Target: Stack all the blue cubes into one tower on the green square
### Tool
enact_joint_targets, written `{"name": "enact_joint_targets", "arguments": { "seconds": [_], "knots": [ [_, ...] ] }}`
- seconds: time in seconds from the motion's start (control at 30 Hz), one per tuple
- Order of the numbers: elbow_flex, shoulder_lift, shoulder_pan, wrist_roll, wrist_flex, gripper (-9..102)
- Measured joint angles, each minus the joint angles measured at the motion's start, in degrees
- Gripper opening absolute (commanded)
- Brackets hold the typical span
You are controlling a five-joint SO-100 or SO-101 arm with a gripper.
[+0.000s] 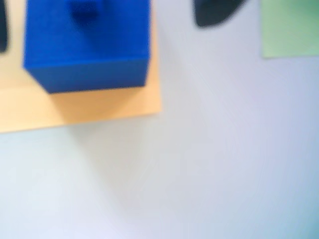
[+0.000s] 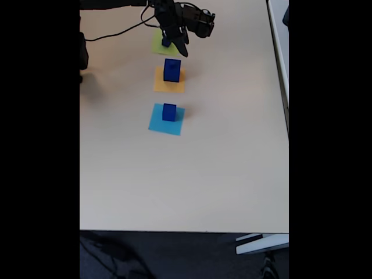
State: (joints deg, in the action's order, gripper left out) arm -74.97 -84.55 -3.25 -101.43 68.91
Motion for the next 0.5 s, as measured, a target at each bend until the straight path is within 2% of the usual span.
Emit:
{"name": "enact_joint_targets", "arguments": {
  "seconds": [0.27, 0.37, 0.5],
  "knots": [
    [2.29, 3.43, -10.90, -19.60, -0.35, 30],
    [2.29, 6.15, -13.27, -23.47, -1.58, 36],
    [1.05, 7.56, -15.64, -26.81, -4.04, 36]
  ]
}}
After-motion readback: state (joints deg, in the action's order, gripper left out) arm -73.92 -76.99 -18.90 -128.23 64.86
